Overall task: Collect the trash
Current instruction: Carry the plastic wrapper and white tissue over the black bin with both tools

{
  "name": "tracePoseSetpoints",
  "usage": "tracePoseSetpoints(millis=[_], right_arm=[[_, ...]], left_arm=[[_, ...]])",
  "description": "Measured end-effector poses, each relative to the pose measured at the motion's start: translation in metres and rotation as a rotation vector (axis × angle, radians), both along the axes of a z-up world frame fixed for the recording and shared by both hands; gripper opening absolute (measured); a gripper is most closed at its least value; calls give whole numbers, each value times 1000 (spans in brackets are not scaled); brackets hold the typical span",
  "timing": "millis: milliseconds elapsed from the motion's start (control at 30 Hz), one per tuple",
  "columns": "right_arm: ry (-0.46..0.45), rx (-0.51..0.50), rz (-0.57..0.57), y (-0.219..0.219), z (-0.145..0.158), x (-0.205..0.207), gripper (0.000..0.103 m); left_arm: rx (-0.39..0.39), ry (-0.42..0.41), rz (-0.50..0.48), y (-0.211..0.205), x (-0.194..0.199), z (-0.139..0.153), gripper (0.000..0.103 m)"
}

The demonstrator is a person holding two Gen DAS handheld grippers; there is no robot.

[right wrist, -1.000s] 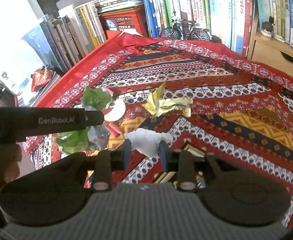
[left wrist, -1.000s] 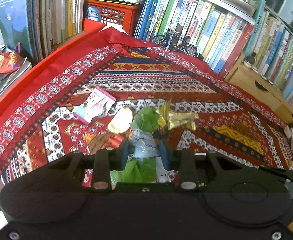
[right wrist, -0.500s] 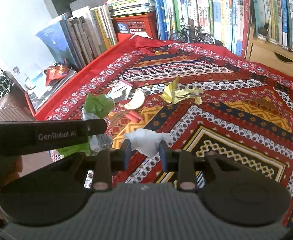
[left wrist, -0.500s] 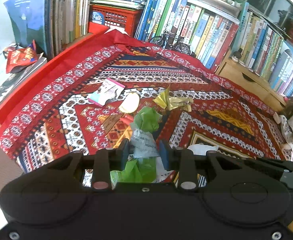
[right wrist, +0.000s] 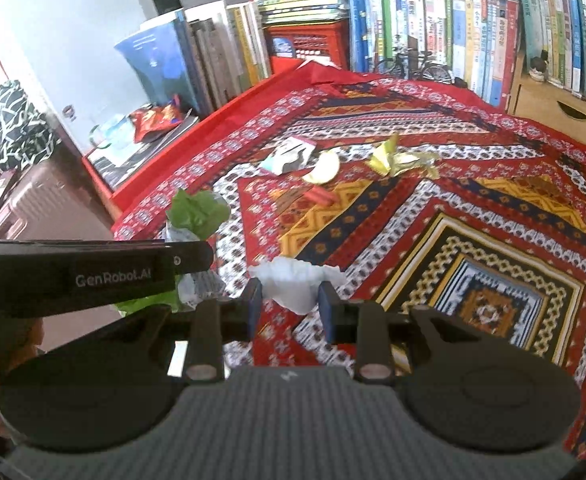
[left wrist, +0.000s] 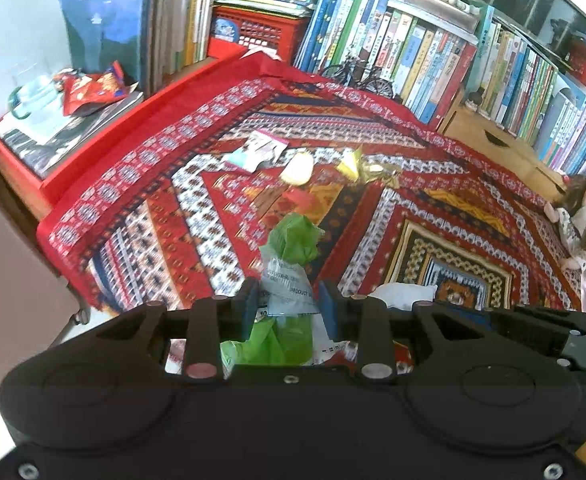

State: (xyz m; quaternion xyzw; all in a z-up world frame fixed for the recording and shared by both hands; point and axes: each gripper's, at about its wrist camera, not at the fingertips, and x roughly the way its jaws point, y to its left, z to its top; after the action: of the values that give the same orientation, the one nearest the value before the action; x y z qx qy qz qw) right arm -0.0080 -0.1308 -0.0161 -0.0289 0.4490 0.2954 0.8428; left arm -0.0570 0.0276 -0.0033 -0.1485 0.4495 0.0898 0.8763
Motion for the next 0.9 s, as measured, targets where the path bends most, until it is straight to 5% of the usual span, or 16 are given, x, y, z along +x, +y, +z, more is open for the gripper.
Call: tracePoseSetpoints(millis=[900], right_arm=[[104,-92,127,43,-63,-111,36]], left_arm=[[-15,191,59,38,-138,-73,31]])
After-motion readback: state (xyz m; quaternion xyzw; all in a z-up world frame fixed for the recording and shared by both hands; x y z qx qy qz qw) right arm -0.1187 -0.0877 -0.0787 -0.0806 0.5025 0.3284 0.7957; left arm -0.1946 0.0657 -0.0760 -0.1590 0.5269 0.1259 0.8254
